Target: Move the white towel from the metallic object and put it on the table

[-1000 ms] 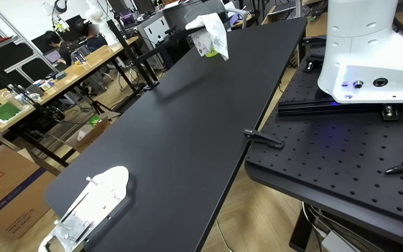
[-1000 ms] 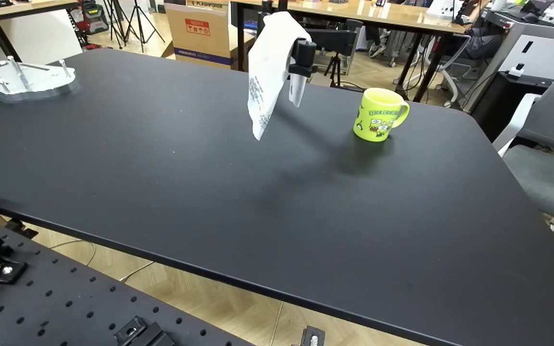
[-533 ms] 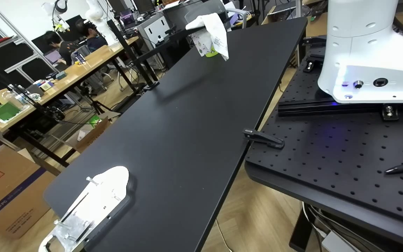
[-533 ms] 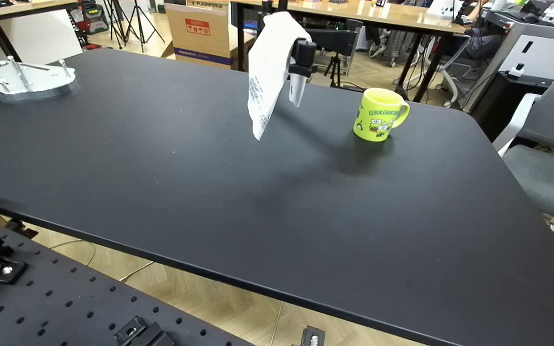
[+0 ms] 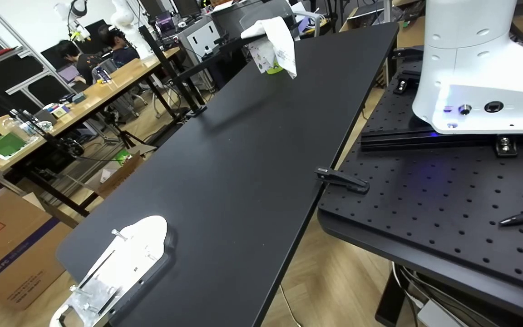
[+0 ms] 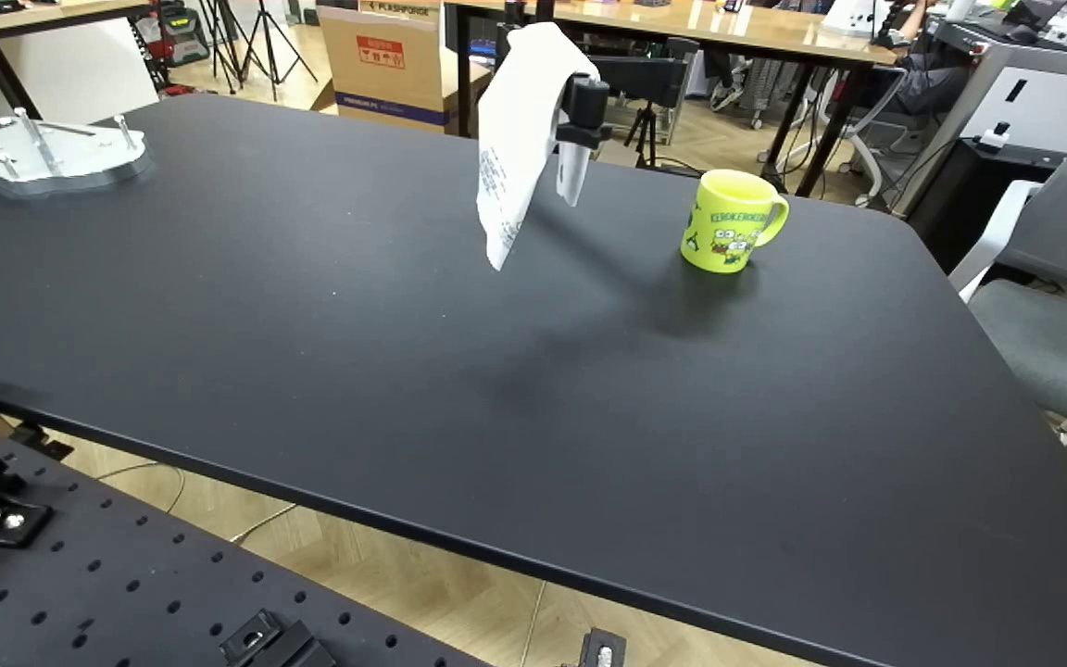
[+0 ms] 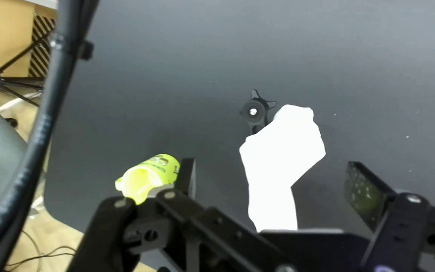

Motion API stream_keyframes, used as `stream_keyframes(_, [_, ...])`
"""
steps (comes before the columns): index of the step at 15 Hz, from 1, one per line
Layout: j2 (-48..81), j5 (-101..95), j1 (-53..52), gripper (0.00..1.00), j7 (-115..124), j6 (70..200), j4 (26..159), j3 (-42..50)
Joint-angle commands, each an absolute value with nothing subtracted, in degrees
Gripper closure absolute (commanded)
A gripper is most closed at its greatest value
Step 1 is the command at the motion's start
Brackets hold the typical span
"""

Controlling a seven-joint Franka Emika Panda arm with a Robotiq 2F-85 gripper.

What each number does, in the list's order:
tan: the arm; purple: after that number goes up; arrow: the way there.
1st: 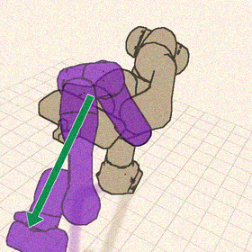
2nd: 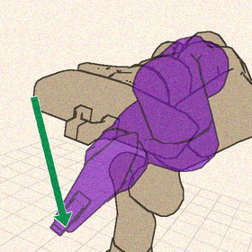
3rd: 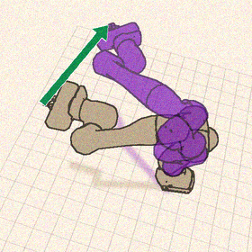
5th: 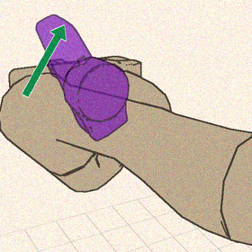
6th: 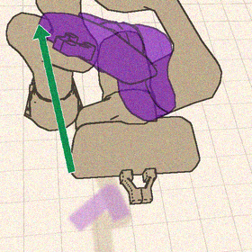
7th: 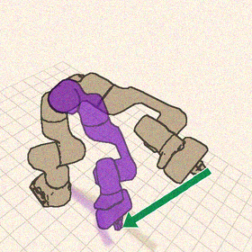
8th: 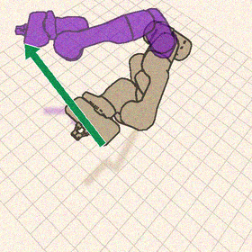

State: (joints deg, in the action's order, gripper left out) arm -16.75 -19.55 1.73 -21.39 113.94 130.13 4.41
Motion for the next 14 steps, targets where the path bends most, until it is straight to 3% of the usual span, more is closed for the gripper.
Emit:
stream_keyframes(1, [-15.3, -19.6, 1.6, 0.00, -22.0, 113.6, 129.6, 4.2])
stream_keyframes(14, [-6.3, -29.8, 3.3, 0.00, -22.7, 130.2, 131.3, 4.1])
